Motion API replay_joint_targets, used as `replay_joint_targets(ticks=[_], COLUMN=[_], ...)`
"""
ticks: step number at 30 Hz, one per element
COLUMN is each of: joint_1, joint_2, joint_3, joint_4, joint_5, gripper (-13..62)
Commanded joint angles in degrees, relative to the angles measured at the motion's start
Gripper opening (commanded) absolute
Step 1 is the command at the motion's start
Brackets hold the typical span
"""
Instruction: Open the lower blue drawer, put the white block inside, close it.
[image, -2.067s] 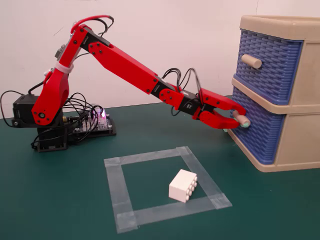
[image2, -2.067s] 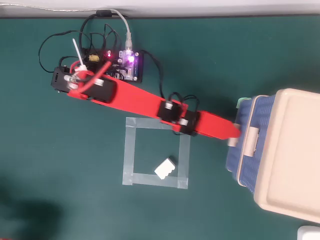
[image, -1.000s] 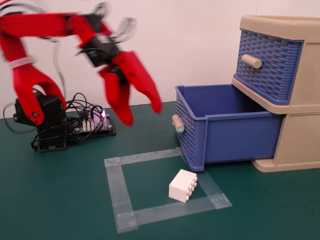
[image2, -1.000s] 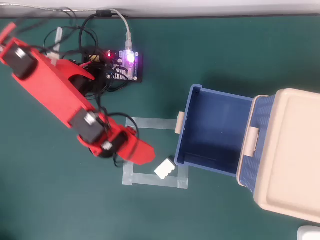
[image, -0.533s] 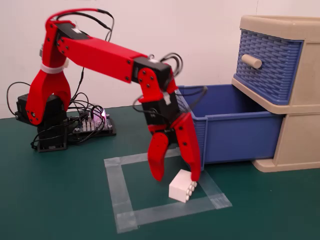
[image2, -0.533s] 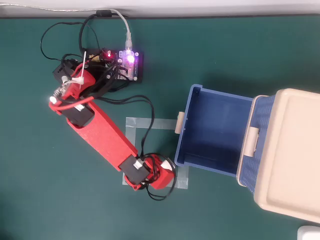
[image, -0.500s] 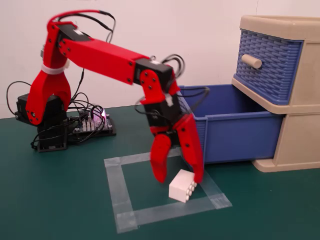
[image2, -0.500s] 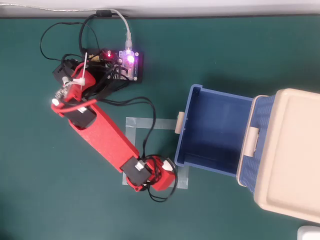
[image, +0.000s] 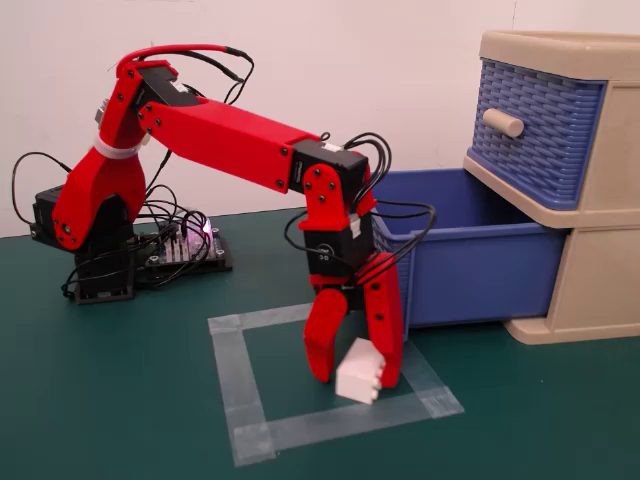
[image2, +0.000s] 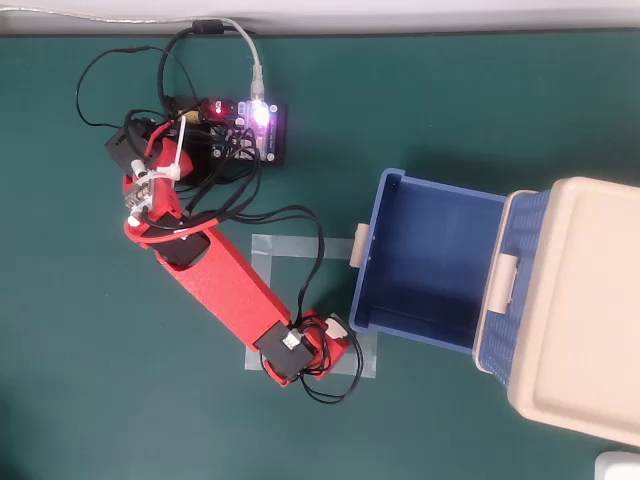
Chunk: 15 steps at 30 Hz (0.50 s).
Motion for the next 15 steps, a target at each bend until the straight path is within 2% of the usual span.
replay_joint_targets(ticks=[1, 4, 6, 10, 15], joint_1=[-0.88, -0.79, -0.62, -0.26, -0.44], joint_2=[1.05, 1.58, 2.46, 8.79, 26.1], joint_3=[-0.7, -0.97, -1.32, -3.78, -10.2], joint_4=[4.92, 8.79, 12.83, 17.05, 20.83], joint_5=[-0.44, -0.62, -0.53, -0.53, -0.26], gripper=[16.6, 6.0, -7.1, -8.1, -8.1])
